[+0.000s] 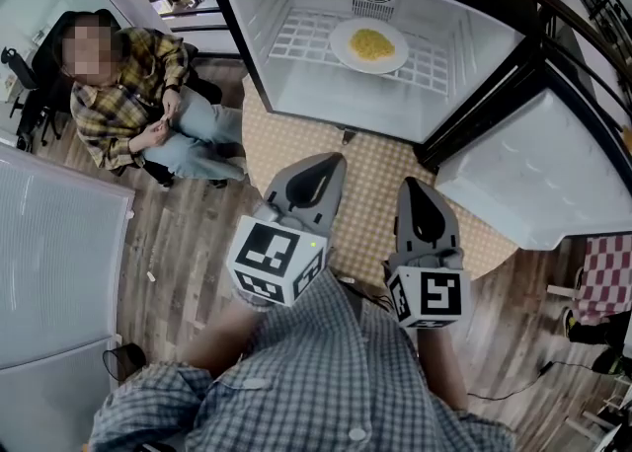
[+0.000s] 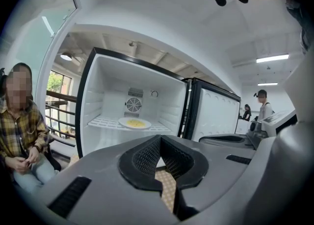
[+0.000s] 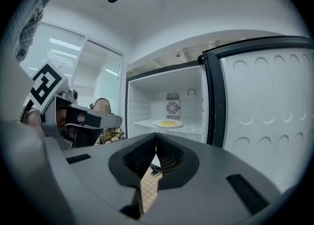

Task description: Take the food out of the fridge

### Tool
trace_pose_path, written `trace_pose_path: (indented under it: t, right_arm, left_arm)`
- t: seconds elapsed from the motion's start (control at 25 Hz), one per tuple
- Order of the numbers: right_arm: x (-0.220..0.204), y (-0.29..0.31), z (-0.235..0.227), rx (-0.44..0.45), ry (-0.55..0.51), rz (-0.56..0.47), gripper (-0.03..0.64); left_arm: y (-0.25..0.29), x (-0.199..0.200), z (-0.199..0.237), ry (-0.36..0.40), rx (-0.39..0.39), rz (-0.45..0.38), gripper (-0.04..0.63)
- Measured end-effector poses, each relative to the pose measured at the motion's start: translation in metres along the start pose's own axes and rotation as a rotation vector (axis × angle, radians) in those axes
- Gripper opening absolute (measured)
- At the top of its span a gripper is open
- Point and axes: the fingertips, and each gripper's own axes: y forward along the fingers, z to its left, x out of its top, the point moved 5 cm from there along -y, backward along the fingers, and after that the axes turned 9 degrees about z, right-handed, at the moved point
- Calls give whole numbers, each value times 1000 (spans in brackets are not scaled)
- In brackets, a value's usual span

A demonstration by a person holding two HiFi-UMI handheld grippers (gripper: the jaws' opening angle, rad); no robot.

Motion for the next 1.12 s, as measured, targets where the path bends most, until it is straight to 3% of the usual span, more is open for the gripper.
trace_pose_path:
  t: [0.44,0.84,1.12]
  right_arm:
    - [4,30,-6,-71,13,24,9]
    - [2,38,-7,-130,28,54,9]
    - [-1,41,0,-146,36,68,9]
  left_arm:
    - [45,10,34,-43,-99,31,6]
    - [91,21,66,-280,-172,41,6]
    - [129,25,80,-387,-184,95,6]
